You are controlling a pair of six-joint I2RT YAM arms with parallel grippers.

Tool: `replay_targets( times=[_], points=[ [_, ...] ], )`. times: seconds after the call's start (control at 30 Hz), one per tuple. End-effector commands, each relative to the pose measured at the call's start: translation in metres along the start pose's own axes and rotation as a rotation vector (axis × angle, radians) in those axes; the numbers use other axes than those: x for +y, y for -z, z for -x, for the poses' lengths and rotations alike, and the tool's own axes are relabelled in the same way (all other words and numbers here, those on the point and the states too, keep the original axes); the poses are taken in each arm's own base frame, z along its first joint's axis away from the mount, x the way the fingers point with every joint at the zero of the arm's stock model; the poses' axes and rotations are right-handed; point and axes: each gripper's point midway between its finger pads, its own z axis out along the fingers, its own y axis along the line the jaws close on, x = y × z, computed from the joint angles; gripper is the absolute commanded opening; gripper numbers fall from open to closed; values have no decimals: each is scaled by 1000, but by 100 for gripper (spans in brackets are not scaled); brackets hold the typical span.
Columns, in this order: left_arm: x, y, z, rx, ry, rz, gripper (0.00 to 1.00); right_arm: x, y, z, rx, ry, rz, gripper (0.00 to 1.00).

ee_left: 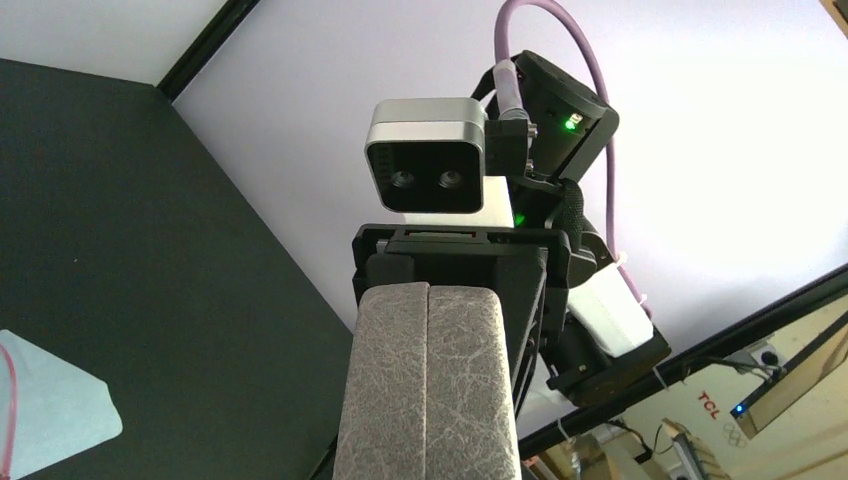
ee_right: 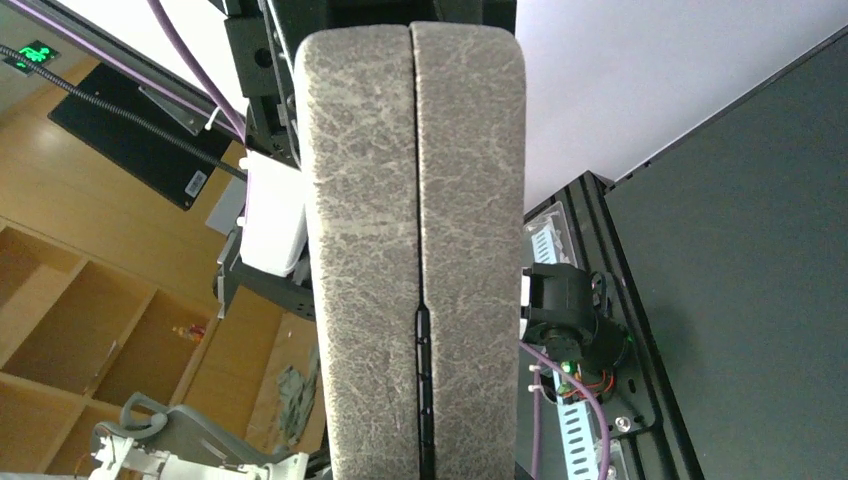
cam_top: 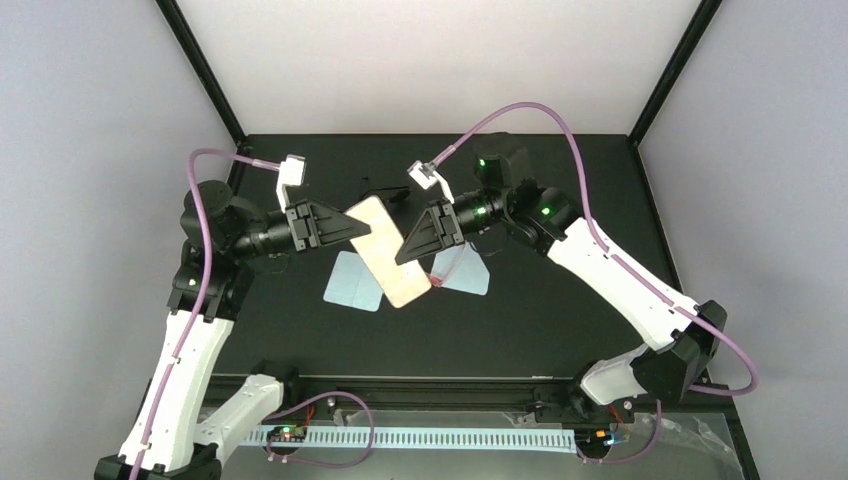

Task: Organize the sunglasses
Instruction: Open the sunglasses case at the center of the board.

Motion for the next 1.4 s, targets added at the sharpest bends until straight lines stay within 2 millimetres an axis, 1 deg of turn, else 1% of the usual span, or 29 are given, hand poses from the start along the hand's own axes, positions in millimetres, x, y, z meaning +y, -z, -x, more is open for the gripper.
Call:
replay_targets(
  times=[0.0, 0.07, 0.1, 0.13, 0.2, 0.23, 0.3, 0.33, 0.47, 0.53, 0.6, 0.73, 0.83, 0.93, 1.03, 1.2, 1.27, 1.37],
  points=[
    [-14, 5, 3, -32, -70, -2, 14, 21, 0, 6, 13, 26, 32, 11],
    [-13, 6, 3, -40, -59, 9, 13, 16, 0, 6, 10, 21, 2, 13],
    [-11, 6, 3, -42, -49, 16, 11, 14, 0, 7, 9, 17, -9, 16],
    [-10, 6, 4, -45, -38, 24, 9, 12, 0, 7, 8, 14, -21, 26],
    [-4, 6, 4, -53, -13, 45, 7, 6, 1, 6, 3, 8, -63, 53],
    [-1, 6, 4, -58, 0, 56, 7, 2, 2, 6, 0, 2, -85, 69],
    [9, 6, 5, -72, 29, 95, 5, -6, 4, 6, -8, -5, -143, 91],
    [12, 7, 4, -76, 38, 108, 5, -10, 5, 6, -13, -7, -168, 99],
    [30, 6, 1, -90, 93, 153, 2, -29, 14, 7, -49, -21, -297, 100],
    [39, 5, -1, -89, 121, 171, 2, -37, 21, 8, -81, -27, -376, 100],
    [48, 5, -2, -95, 148, 199, 2, -45, 32, 12, -120, -30, -472, 100],
    [71, 6, -3, -118, 235, 293, 2, -50, 51, 20, -170, -5, -601, 100],
    [93, 10, -6, -149, 327, 377, 2, -50, 55, 22, -162, 25, -640, 100],
    [108, 11, -11, -162, 374, 416, 1, -50, 51, 20, -120, 57, -670, 100],
    [116, 9, -15, -153, 411, 439, 2, -57, 44, 15, -74, 90, -737, 100],
    [120, 4, -13, -142, 418, 442, 2, -67, 18, 4, 16, 138, -773, 100],
    [123, 3, -15, -132, 427, 445, 2, -73, 12, 3, 41, 155, -799, 100],
    [124, 1, -15, -127, 426, 441, 1, -85, 8, 5, 75, 167, -838, 100]
  ],
)
